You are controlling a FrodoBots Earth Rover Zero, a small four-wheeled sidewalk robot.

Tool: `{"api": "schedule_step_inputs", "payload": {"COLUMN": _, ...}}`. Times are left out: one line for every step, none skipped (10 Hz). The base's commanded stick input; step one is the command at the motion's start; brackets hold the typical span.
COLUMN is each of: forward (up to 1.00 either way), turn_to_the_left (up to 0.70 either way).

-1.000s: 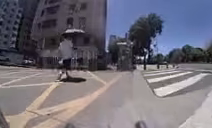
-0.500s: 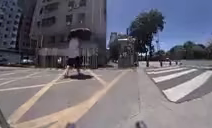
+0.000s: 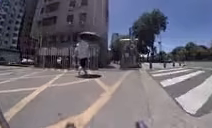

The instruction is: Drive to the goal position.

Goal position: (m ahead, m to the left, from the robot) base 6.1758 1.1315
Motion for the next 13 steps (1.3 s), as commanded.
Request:
{"api": "schedule_step_inputs", "payload": {"forward": 0.70, "turn_to_the_left": 0.00}}
{"api": "schedule_step_inputs", "payload": {"forward": 0.70, "turn_to_the_left": 0.00}}
{"api": "schedule_step_inputs", "payload": {"forward": 0.70, "turn_to_the_left": 0.00}}
{"api": "schedule_step_inputs", "payload": {"forward": 0.70, "turn_to_the_left": 0.00}}
{"api": "schedule_step_inputs", "payload": {"forward": 0.70, "turn_to_the_left": 0.00}}
{"api": "schedule_step_inputs", "payload": {"forward": 0.70, "turn_to_the_left": 0.00}}
{"api": "schedule_step_inputs", "payload": {"forward": 0.70, "turn_to_the_left": 0.00}}
{"api": "schedule_step_inputs", "payload": {"forward": 0.70, "turn_to_the_left": 0.00}}
{"api": "schedule_step_inputs", "payload": {"forward": 0.70, "turn_to_the_left": 0.00}}
{"api": "schedule_step_inputs", "payload": {"forward": 0.70, "turn_to_the_left": 0.00}}
{"api": "schedule_step_inputs", "payload": {"forward": 0.70, "turn_to_the_left": 0.00}}
{"api": "schedule_step_inputs", "payload": {"forward": 0.70, "turn_to_the_left": 0.00}}
{"api": "schedule_step_inputs", "payload": {"forward": 0.70, "turn_to_the_left": 0.00}}
